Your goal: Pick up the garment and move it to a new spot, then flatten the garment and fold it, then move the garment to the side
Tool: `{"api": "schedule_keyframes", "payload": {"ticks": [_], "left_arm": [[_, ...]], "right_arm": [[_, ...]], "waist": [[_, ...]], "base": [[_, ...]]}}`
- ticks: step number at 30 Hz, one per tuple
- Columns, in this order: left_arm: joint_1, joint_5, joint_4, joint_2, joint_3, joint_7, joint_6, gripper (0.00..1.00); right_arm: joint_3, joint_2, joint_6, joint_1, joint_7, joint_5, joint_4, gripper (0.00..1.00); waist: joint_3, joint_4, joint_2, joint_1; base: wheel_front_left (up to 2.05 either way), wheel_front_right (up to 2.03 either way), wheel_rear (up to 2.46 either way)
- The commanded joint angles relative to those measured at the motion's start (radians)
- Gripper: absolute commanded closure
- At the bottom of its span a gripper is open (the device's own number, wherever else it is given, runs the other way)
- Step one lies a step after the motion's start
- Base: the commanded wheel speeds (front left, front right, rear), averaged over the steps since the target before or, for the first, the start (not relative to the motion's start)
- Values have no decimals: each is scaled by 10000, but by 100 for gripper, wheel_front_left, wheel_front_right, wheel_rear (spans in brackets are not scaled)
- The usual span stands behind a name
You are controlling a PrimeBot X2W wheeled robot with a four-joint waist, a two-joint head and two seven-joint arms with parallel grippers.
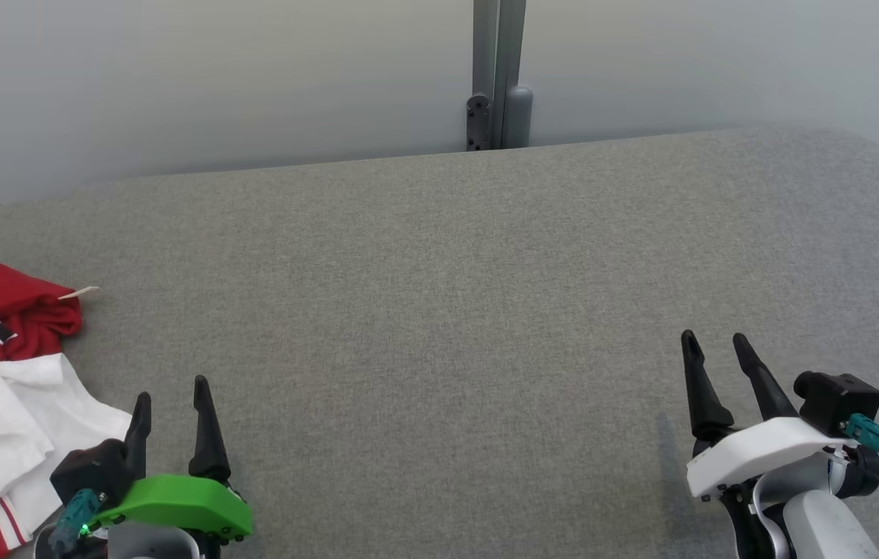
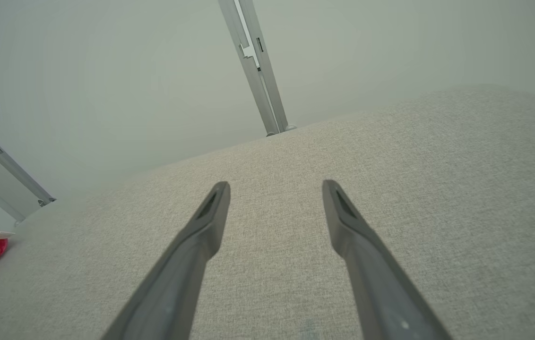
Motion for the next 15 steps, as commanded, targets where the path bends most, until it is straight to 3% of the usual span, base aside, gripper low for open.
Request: {"api": "schedule_keyframes", "payload": {"ticks": [1,15], "left_arm": [[2,299,-16,82,-2,-88,77,0],[120,1652,175,95,-39,-399,270,0]], "right_arm": [[60,-28,26,-216,-102,-286,-32,0],[356,76,28,54,-416,-1665,89,0]], "waist": [[-3,12,0,0],[-94,84,0,0]], "base": [[0,0,0],[0,0,0]]}}
